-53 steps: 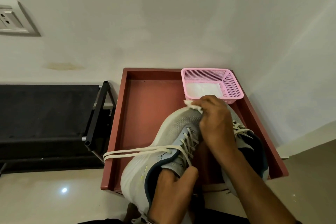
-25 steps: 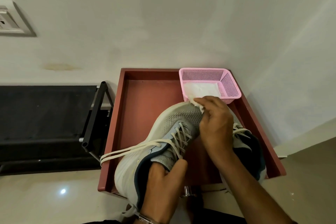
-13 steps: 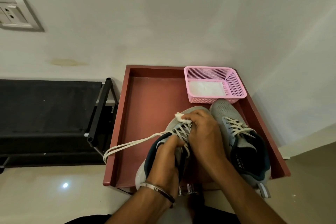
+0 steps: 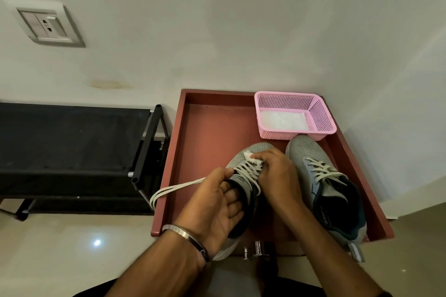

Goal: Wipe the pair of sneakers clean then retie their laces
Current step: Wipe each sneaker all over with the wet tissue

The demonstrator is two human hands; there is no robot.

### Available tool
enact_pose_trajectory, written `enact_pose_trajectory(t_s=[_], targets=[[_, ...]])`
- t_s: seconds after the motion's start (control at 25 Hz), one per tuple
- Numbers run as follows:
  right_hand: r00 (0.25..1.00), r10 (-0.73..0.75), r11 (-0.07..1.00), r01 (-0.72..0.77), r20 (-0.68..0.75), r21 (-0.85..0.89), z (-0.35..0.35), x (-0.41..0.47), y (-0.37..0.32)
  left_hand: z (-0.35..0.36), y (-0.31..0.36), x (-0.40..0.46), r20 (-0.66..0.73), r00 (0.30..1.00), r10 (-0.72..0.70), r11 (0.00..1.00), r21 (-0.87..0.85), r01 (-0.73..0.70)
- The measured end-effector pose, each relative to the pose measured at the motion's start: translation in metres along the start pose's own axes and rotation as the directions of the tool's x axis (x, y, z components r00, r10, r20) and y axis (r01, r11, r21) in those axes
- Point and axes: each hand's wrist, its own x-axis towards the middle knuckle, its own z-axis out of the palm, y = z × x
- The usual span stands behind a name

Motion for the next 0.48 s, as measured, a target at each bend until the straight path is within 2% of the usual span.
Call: enact_pose_trajectory(t_s=[0.12,0.24,0.28,0.36,0.48], targets=[[1.000,-0.007,0.999,0.007,0.007,0.037,-0.003,0.001,0.000,-0.008,0.005,-0.013,-0.035,0.999,0.022,0.992,0.124,-0.018],[1.000,0.000,0.999,-0.001,0.024,0.041,-0.003,0.001,0.001,-0.020,0.013,-0.022,-0.123,0.965,0.232,0.922,0.345,-0.178],[1.000,0.006,0.999,-0.007,0.029,0.041,-0.002,0.000,0.001,-0.024,0.014,-0.023,-0.143,0.936,0.322,0.868,0.439,-0.231],[0.999,0.019,0.999,-0.020,0.041,0.040,-0.002,-0.001,0.003,-0.033,0.012,-0.023,-0.158,0.891,0.425,0.737,0.632,-0.239],[0.999,0.025,0.999,-0.027,0.042,0.038,-0.001,-0.001,0.003,-0.042,0.005,-0.006,-0.162,0.852,0.498,0.476,0.872,-0.113]])
